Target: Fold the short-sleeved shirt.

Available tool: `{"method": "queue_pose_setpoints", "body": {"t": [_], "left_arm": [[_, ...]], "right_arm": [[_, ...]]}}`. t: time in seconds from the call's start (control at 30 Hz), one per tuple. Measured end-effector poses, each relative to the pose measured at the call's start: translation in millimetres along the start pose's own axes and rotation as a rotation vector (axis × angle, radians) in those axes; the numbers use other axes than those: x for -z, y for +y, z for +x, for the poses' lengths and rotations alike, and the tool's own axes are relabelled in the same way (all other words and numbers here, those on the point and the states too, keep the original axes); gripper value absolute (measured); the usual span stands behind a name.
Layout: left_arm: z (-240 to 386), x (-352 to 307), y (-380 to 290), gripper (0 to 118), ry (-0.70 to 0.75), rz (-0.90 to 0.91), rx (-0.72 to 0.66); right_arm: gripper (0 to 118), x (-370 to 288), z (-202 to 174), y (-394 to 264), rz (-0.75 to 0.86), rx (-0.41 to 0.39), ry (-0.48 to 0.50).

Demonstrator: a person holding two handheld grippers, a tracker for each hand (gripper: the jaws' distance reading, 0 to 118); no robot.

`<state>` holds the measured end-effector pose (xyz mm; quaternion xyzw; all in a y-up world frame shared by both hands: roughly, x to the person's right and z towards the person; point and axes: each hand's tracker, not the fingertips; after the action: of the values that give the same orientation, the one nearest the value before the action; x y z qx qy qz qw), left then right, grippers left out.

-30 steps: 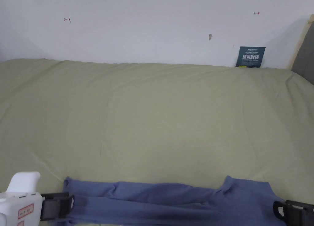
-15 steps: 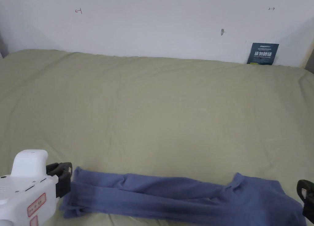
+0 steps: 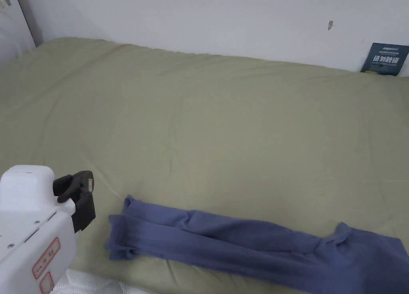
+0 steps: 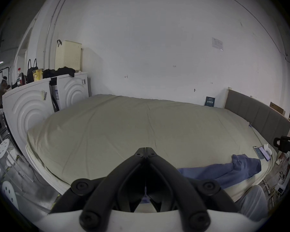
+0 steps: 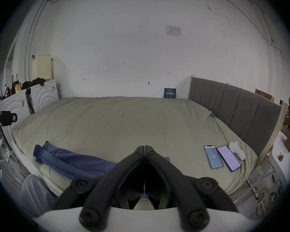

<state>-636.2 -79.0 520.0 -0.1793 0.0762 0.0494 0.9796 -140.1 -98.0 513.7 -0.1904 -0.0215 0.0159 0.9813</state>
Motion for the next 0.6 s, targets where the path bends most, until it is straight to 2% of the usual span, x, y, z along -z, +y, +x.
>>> {"method": "queue_pose_setpoints", "body": {"t": [0.17, 0.3, 0.4, 0.47, 0.6], "left_arm": [[-21.9, 21.9, -3.6, 0, -0.022, -0.022, -0.012], [-56.9, 68.6, -2.4, 0, -0.261, -0.262, -0.274], [-77.5, 114.7, -10.0, 0, -0.365, -0.507, -0.332], [-89.1, 143.1, -18.4, 0, -0.405, -0.594, -0.354], [-112.3, 186.7, -34.0, 0, -0.447, -0.727, -0.503]], "right_arm": [[0, 3.8, -6.4, 1.7, -0.008, -0.008, -0.011], [0, 11.1, -13.4, 3.1, -0.026, -0.006, -0.020], [0, 17.2, -17.9, 2.9, -0.042, -0.014, -0.023], [0, 21.3, -19.9, 2.3, -0.050, -0.013, -0.024], [0, 25.7, -23.1, -1.1, -0.056, -0.017, -0.036]]}}
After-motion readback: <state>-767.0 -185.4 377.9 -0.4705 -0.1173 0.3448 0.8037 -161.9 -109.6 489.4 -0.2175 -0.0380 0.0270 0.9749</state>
